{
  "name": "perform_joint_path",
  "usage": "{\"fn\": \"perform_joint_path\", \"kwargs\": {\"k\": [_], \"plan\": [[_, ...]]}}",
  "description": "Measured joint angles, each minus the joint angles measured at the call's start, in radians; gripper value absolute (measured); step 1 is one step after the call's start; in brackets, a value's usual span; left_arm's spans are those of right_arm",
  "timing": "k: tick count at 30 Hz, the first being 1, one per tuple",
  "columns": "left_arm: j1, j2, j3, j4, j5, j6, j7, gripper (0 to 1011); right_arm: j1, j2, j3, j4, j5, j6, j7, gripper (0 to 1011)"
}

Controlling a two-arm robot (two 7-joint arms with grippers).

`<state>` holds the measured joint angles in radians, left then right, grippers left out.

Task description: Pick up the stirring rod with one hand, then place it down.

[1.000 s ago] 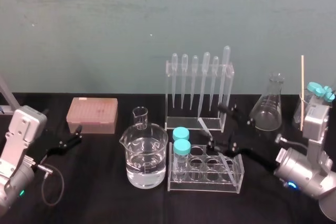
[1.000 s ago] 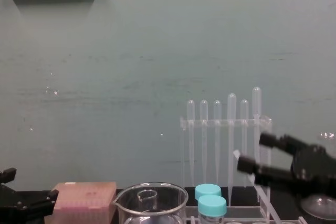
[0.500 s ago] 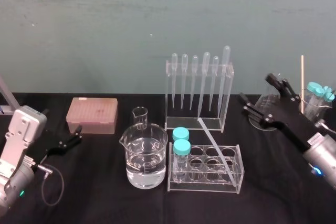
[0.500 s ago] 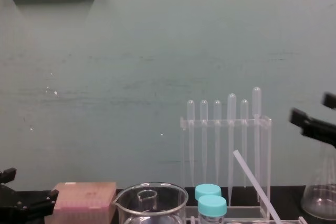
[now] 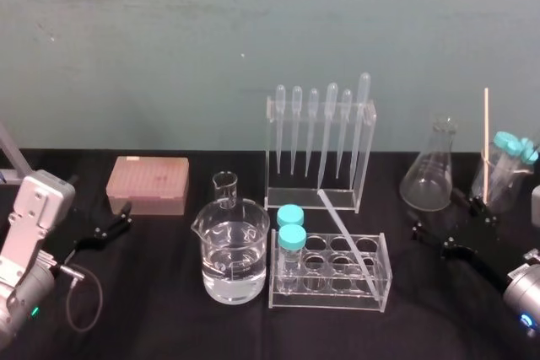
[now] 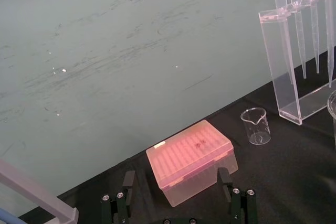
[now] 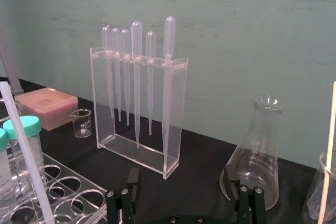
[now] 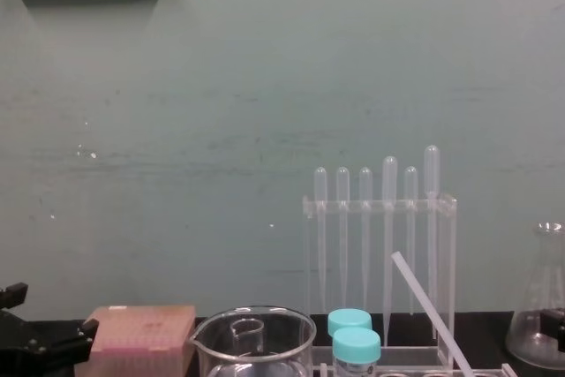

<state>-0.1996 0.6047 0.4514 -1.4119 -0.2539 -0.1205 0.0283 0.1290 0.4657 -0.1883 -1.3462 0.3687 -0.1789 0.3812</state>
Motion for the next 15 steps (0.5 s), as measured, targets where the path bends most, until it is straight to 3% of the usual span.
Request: {"fn": "perform_joint_path", "kwargs": {"k": [15], "plan": [[0.0, 0.0, 0.0, 0.0, 0.0, 0.0, 0.0, 1000, 0.003, -0.001, 0.0, 0.0, 0.001, -0.014, 0.0, 1003]]}}
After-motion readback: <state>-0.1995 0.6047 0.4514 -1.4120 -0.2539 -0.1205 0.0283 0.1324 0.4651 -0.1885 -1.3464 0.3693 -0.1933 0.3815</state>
